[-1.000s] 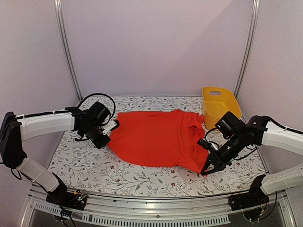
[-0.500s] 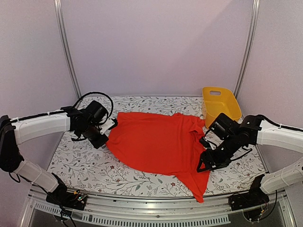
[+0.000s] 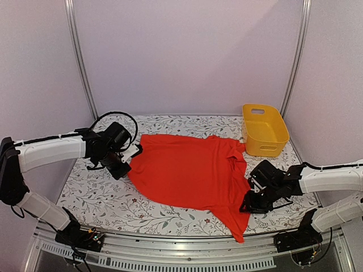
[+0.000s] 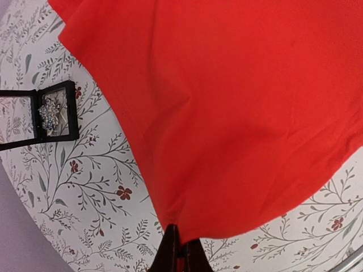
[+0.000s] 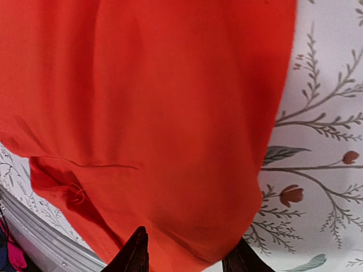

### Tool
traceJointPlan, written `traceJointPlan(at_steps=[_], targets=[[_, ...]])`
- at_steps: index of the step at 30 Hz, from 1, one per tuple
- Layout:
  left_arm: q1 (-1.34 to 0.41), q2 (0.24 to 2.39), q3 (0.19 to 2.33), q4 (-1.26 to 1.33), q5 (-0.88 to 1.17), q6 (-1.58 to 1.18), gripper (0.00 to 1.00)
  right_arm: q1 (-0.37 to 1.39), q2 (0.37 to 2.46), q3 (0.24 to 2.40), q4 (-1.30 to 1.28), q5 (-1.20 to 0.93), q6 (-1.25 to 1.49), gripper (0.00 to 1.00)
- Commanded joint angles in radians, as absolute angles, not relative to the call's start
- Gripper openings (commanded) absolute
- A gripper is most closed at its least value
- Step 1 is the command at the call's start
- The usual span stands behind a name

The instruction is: Pin the brooch onto the clothing

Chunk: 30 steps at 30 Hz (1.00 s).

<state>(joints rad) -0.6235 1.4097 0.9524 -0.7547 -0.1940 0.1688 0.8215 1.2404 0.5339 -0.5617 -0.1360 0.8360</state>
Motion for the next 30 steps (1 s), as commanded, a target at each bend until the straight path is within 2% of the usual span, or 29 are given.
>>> traceJointPlan(at_steps=[1, 2, 4, 5, 11, 14, 18, 21, 26, 28, 30], targets=[[-0.639, 1.421, 0.946, -0.769, -0.200, 0.162, 0.00, 0.818, 1.250, 0.452, -0.333, -0.232, 0.908, 0.39], [-0.638, 1.419, 0.947, -0.769, -0.205, 0.164, 0.00, 0.814, 1.244, 0.451, -0.333, -0.226, 0.916, 0.29], [-0.639, 1.411, 0.949, -0.775, -0.220, 0.160, 0.00, 0.798, 1.235, 0.453, -0.377, -0.210, 0.918, 0.03], [-0.639, 1.406, 0.951, -0.781, -0.234, 0.155, 0.00, 0.789, 1.224, 0.456, -0.400, -0.209, 0.915, 0.00], [-0.632, 1.330, 0.954, -0.788, -0.439, 0.118, 0.00, 0.768, 1.069, 0.593, -0.634, -0.254, 0.849, 0.00], [-0.596, 1.322, 1.005, -0.693, -0.493, 0.145, 0.00, 0.624, 1.085, 0.741, -0.623, -0.325, 0.738, 0.00], [-0.486, 1.398, 1.209, -0.416, -0.505, 0.233, 0.00, 0.462, 1.347, 1.131, -0.585, -0.368, 0.483, 0.00], [-0.420, 1.531, 1.358, -0.163, -0.531, 0.346, 0.00, 0.359, 1.643, 1.602, -0.582, -0.401, 0.336, 0.00], [-0.394, 1.824, 1.719, 0.255, -0.744, 0.680, 0.00, 0.201, 1.997, 2.364, -0.532, -0.494, 0.411, 0.00], [-0.381, 1.893, 1.843, 0.379, -0.746, 0.759, 0.00, 0.152, 2.067, 2.461, -0.370, -0.516, 0.509, 0.00], [-0.373, 1.952, 1.970, 0.399, -0.713, 0.787, 0.00, 0.118, 2.042, 2.405, -0.135, -0.538, 0.601, 0.00]])
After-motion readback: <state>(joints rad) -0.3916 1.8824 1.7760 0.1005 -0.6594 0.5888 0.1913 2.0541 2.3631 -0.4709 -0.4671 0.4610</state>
